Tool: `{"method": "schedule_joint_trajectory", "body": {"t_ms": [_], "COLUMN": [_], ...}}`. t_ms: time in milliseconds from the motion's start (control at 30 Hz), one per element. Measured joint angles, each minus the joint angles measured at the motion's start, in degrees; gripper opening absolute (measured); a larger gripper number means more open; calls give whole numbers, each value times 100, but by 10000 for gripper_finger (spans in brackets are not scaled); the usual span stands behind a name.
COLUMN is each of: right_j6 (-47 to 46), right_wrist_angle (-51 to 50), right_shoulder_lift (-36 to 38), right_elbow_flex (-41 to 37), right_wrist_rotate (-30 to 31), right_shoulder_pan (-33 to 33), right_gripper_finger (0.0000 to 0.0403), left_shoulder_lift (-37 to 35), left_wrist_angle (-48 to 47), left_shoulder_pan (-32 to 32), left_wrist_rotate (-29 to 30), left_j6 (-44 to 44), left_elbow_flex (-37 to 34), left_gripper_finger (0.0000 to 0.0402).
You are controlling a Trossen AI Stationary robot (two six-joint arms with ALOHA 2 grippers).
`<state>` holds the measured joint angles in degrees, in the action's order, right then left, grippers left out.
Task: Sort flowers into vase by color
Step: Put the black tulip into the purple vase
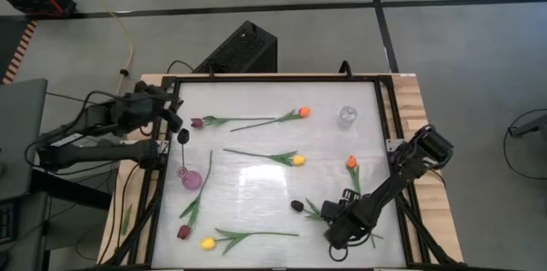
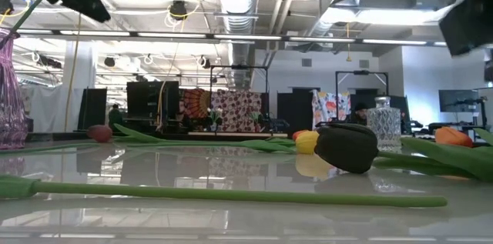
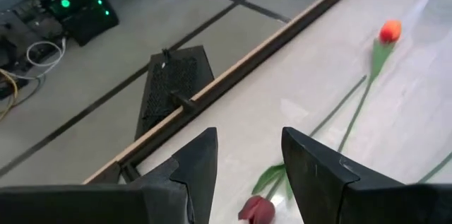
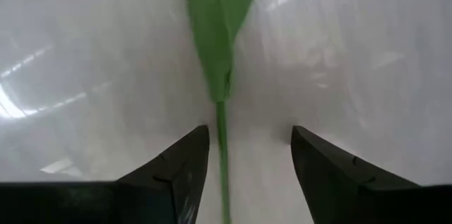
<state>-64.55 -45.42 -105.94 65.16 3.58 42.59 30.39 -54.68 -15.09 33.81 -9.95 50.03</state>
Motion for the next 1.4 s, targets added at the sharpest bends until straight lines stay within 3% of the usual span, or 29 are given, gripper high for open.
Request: {"method": "schedule_joint_trajectory", "body": {"t_ms": [200, 300, 633, 700, 1033, 1167, 1267, 1400], "right_j6": [6, 13, 1154, 1463, 2551, 3330, 4408, 6143], "right_wrist_angle": [-39, -16, -6, -143, 182, 969, 2310, 4465], "right_shoulder_lift": [-312, -340, -339, -314, 395, 813, 967, 992], "right_elbow_flex": [27, 24, 246, 381, 680, 682, 567, 444], "right_wrist_rotate": [-192, -239, -381, -391, 1672, 2482, 3009, 2593], "right_shoulder_pan": [-16, -96, -554, -632, -779, -778, -838, -1100], "right_gripper_finger": [223, 202, 25, 15, 14, 15, 17, 17], "left_shoulder_lift": [-2, -29, -273, -320, -317, -319, -318, -319], "left_wrist_angle": [158, 118, 164, 175, 150, 164, 184, 189], "left_shoulder_pan": [-2, 0, 0, 0, -2, -2, -2, -2], "left_wrist_rotate": [60, 189, 527, 662, 2206, 2456, 2393, 2390], "left_j6": [66, 202, 509, 658, 1556, 1840, 1878, 1944], "left_elbow_flex": [-417, -564, -643, -643, -643, -641, -641, -641], "left_gripper_finger": [149, 149, 149, 149, 149, 149, 149, 149]}}
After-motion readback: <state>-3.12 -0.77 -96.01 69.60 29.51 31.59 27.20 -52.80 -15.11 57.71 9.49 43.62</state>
